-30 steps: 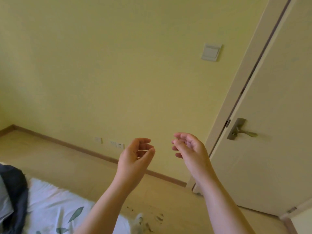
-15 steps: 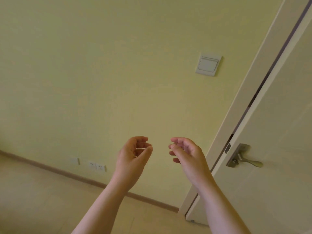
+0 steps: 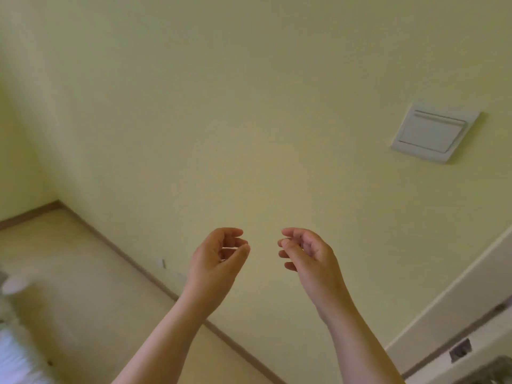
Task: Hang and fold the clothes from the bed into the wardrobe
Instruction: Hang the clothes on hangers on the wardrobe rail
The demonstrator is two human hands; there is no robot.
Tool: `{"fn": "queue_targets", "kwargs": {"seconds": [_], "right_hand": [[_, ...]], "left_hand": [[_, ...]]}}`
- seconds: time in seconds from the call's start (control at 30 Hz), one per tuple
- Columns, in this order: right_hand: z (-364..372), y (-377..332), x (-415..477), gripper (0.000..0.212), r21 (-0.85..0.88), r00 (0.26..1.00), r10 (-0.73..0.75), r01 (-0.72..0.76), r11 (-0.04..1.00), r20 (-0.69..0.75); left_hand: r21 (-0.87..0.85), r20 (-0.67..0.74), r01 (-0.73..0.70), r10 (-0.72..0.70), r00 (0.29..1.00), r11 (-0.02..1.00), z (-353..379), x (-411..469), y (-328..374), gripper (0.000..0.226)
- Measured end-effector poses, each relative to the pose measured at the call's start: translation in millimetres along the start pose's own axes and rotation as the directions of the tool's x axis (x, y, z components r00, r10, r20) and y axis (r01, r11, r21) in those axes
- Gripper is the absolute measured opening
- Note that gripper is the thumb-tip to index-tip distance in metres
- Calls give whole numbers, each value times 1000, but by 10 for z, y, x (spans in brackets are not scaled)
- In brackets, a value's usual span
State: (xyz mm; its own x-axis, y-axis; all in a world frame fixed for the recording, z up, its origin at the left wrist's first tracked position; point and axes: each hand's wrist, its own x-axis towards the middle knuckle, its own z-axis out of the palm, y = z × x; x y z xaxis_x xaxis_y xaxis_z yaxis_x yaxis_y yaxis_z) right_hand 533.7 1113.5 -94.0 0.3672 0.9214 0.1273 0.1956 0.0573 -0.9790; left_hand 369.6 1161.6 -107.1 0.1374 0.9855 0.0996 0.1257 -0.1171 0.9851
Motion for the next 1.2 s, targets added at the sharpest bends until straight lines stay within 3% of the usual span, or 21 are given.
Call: {"fn": "queue_targets", "kwargs": {"seconds": [0.3, 0.67, 1.2], "right_hand": [[445, 151, 853, 12, 53, 951, -19, 3, 999, 310], [2032, 18, 1532, 13, 44, 781, -53, 33, 998, 622], [4007, -112, 2350, 13, 62, 595, -65, 26, 998, 801]], "left_hand": [[2, -307, 108, -102, 946, 994, -212, 270, -183, 21], [-18, -614, 118, -104, 782, 993, -1341, 834, -575, 22], [-32, -803, 219, -155, 575, 975, -2681, 1685, -864, 20]]}}
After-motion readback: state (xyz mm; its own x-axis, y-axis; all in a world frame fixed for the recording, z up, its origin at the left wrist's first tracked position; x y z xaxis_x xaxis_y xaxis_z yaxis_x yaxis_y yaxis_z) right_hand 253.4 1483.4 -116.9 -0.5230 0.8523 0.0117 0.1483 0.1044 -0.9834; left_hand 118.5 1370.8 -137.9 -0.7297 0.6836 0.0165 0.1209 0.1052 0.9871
